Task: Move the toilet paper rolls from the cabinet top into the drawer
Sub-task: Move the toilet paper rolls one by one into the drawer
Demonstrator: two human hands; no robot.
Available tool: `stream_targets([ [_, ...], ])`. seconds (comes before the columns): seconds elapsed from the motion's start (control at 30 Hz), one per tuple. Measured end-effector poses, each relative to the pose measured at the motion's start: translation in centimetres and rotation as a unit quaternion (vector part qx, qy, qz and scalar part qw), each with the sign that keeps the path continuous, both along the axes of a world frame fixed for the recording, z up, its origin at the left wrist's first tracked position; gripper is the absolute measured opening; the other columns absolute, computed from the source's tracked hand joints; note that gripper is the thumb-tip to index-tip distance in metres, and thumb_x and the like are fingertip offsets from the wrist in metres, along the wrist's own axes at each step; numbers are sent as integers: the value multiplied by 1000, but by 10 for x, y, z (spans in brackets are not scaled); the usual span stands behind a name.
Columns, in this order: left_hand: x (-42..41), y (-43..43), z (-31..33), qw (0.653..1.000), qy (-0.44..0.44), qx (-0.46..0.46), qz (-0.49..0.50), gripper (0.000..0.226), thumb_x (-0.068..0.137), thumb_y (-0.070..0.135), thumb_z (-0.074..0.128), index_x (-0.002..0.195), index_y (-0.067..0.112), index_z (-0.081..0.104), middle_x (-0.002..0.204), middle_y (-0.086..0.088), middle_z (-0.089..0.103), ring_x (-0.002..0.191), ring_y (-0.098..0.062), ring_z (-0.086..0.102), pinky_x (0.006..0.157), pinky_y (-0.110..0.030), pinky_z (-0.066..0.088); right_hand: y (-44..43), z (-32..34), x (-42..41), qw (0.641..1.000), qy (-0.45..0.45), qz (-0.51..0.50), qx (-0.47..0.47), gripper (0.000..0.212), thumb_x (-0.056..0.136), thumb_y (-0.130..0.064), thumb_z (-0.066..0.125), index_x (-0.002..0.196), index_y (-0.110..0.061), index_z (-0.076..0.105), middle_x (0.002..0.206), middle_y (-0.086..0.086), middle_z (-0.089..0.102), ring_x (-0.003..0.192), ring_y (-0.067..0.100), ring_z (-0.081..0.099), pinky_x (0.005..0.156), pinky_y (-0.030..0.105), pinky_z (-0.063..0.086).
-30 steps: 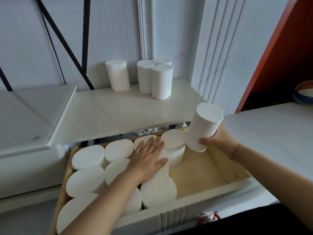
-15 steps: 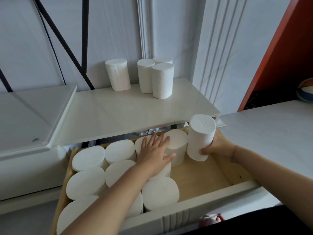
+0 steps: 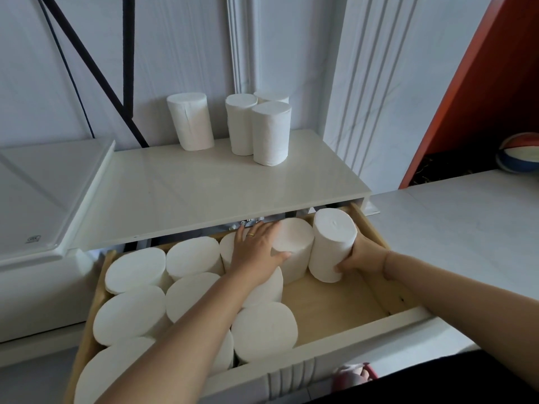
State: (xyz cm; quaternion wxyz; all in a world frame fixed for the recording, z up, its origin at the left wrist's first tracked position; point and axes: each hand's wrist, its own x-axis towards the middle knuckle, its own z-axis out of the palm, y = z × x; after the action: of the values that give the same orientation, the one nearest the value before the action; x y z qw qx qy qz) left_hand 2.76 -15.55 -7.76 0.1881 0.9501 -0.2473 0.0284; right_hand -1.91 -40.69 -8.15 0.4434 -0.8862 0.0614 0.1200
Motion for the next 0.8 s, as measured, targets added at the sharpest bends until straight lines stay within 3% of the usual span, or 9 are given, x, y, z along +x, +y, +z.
stream_targets([
  [0.13, -1, -1, 1, 1000, 11, -3, 3, 67, 88, 48, 53, 145, 29, 23, 152, 6, 28, 143, -13, 12, 115, -38, -5, -3, -7, 1, 1000, 19, -4, -20, 113, 61, -9, 84, 146, -23, 11, 133, -4, 38, 128, 19, 37, 102, 33, 37],
  [0.27, -4, -3, 2, 1000, 6, 5, -12, 60, 92, 38, 49, 144, 26, 22, 151, 6, 27, 142, -12, 10, 113, -38, -7, -4, -8, 4, 1000, 21, 9, -14, 113, 66, -5, 84, 148, -21, 7, 139, -1, 35, 133, 21, 33, 110, 37, 35],
  [0.43, -6, -2, 0, 999, 9, 31, -29, 60, 94, 22, 37, 148, 20, 10, 159, 4, 5, 145, -12, -3, 115, -38, -9, -8, 16, 11, 995, 25, 9, 101, 117, 55, -41, 87, 149, -23, 19, 136, -3, 39, 128, 25, 44, 106, 44, 44],
  [0.5, -7, -1, 2, 999, 21, 19, -37, 66, 91, 24, 38, 149, 21, 9, 159, 6, 1, 144, -9, -5, 116, -37, -9, -7, 22, 16, 981, 61, -18, 182, 99, 68, -45, 81, 148, -31, 24, 132, -7, 43, 124, 23, 48, 104, 41, 45],
  [0.57, -9, 0, 3, 999, 28, 15, -42, 67, 91, 34, 39, 150, 24, 9, 159, 8, -2, 144, -7, -6, 116, -37, -9, 0, 26, 21, 987, 82, -40, 135, 71, 82, -48, 67, 143, -33, 33, 133, -4, 45, 116, 20, 51, 95, 36, 48],
  [0.63, -10, 0, 2, 998, 15, 31, -46, 63, 94, 45, 36, 150, 27, 12, 159, 8, -1, 144, -8, -5, 115, -36, -10, 6, 30, 27, 996, 72, -50, 0, 53, 89, -46, 60, 135, -28, 42, 123, -1, 48, 101, 16, 54, 76, 27, 50],
  [0.7, -9, 1, 2, 998, 2, 40, -44, 59, 96, 47, 34, 149, 28, 17, 159, 7, 2, 144, -9, -2, 115, -34, -10, 9, 36, 29, 992, 77, -51, -83, 42, 90, -49, 56, 124, -26, 45, 113, -2, 48, 94, 17, 53, 62, 24, 49],
  [0.8, -9, 1, 1, 999, 3, 37, -39, 54, 98, 44, 32, 148, 29, 19, 159, 9, 3, 144, -9, -1, 114, -33, -10, 11, 42, 19, 985, 144, -56, -81, 41, 90, -54, 52, 118, -25, 42, 113, -1, 47, 96, 23, 57, 58, 30, 58],
])
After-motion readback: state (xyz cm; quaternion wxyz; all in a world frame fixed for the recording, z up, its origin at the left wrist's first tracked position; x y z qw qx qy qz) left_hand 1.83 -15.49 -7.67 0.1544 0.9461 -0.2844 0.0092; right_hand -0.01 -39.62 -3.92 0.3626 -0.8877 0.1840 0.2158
